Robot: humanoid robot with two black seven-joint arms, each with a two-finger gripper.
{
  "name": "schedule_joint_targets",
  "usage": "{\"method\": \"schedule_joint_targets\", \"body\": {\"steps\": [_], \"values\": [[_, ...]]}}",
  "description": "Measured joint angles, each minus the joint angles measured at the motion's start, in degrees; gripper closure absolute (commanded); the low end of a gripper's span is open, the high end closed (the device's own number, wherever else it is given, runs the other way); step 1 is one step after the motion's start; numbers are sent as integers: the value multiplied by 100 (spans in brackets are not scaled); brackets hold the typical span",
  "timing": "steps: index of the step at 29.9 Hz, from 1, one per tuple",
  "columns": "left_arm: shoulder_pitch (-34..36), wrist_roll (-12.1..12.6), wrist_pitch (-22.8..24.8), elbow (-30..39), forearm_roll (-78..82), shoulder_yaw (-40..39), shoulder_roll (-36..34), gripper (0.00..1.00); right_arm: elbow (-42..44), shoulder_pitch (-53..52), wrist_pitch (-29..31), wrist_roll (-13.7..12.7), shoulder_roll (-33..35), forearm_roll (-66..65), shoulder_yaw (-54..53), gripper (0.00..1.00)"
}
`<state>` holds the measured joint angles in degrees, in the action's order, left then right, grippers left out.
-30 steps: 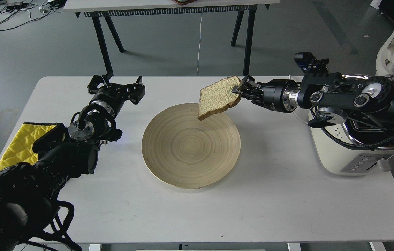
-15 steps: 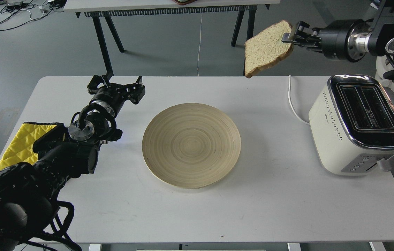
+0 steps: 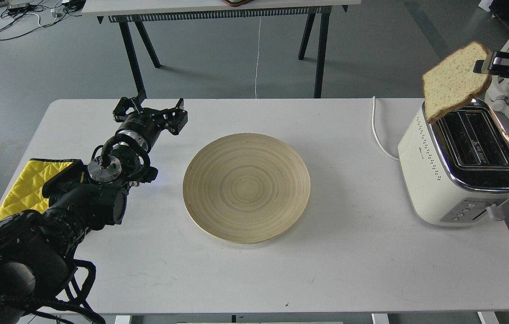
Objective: Put bread in toaster with right arm
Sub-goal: 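Lower the bread slice into the toaster slot with the right gripper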
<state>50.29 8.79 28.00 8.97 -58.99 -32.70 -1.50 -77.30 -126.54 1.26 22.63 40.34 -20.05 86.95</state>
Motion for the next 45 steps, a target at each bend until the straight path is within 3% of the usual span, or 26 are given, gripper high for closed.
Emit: {"method": "schedule_joint_targets", "body": {"steps": [9,19,45], "values": [[1,0,0,0,0,1,0,0,-696,-593,-396,258,-24,24,873,90],[8,0,0,0,-5,1,1,0,-759,-1179,-468,285,9,25,1362,90],[2,0,0,0,-2,1,1,0,-903,-989,-431,276,-99,-402,1649,90]]}}
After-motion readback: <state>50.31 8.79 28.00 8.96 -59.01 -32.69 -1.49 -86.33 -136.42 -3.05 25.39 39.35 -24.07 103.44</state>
